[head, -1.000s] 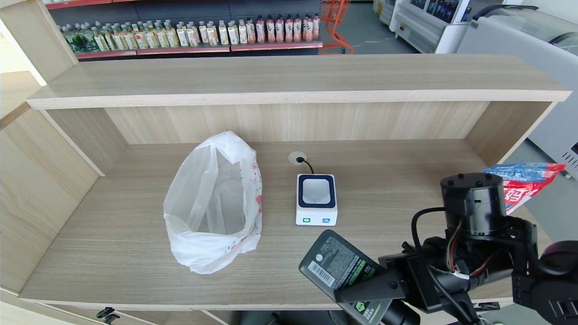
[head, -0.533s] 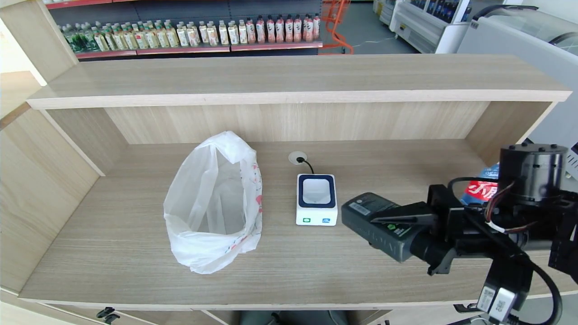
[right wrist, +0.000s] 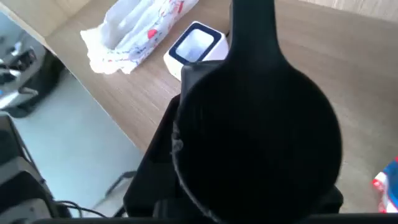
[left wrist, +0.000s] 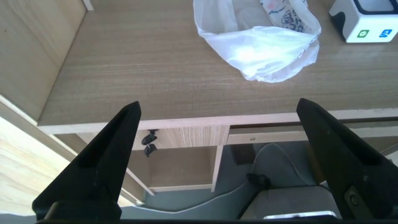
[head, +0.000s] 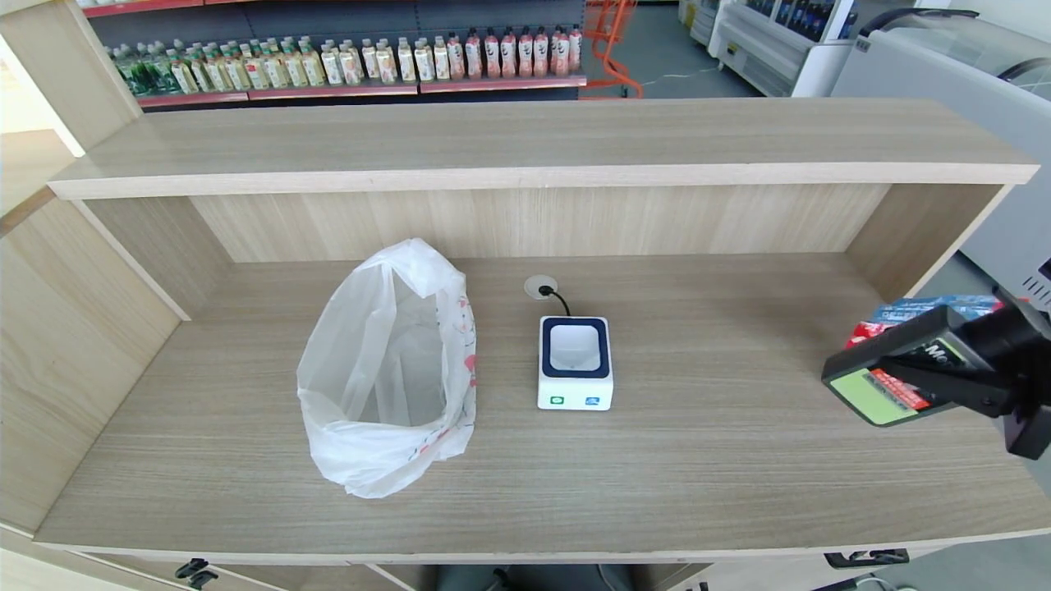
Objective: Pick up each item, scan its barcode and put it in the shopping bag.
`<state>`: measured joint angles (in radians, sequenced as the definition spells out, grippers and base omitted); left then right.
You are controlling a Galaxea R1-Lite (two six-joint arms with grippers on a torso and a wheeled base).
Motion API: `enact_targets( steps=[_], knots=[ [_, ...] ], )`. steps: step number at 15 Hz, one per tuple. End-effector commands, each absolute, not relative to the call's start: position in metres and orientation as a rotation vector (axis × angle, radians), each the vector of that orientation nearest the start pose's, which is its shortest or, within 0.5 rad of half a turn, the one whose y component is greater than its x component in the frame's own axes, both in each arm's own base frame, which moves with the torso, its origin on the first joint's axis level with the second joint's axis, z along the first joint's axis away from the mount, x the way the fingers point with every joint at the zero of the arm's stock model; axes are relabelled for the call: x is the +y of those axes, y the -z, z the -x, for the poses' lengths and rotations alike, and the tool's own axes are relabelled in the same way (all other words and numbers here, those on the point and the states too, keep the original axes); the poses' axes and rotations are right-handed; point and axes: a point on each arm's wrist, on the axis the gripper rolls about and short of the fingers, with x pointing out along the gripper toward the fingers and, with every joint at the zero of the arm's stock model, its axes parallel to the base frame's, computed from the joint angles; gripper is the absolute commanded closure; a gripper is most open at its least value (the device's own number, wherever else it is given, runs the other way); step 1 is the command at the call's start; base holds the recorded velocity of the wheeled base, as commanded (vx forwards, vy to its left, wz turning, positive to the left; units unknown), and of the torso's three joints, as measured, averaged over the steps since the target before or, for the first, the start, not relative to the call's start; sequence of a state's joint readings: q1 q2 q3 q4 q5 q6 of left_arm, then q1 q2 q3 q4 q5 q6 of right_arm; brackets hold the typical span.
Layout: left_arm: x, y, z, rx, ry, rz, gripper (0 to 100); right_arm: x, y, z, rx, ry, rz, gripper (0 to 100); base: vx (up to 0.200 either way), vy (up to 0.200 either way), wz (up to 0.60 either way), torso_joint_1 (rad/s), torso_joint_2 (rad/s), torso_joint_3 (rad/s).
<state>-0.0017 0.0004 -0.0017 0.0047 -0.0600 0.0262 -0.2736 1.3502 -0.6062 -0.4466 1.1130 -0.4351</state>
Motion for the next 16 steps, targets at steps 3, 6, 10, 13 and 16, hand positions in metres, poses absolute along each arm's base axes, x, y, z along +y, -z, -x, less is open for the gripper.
enact_targets(
  steps=[3, 6, 10, 13, 16],
  knots=[
    [-0.001, -0.075, 0.023, 0.002, 0.061, -0.026, 0, 0.017, -0.248, -0.234, 0.294, -0.635, -0.486, 100, 0.000, 0.000, 0.00, 0.000, 0.00, 0.000],
    [-0.001, -0.075, 0.023, 0.004, 0.061, -0.026, 0, 0.084, -0.235, -0.294, 0.415, -0.472, -0.729, 100, 0.000, 0.000, 0.00, 0.000, 0.00, 0.000],
    [-0.001, -0.075, 0.023, 0.002, 0.061, -0.026, 0, 0.121, -0.234, -0.307, 0.485, -0.510, -0.713, 100, 0.000, 0.000, 0.00, 0.000, 0.00, 0.000],
    [-0.001, -0.075, 0.023, 0.004, 0.061, -0.026, 0, 0.123, -0.228, -0.311, 0.545, -0.488, -0.664, 100, 0.000, 0.000, 0.00, 0.000, 0.00, 0.000],
    [-0.001, -0.075, 0.023, 0.002, 0.061, -0.028, 0, 0.132, -0.227, -0.306, 0.563, -0.512, -0.652, 100, 0.000, 0.000, 0.00, 0.000, 0.00, 0.000]
  ],
)
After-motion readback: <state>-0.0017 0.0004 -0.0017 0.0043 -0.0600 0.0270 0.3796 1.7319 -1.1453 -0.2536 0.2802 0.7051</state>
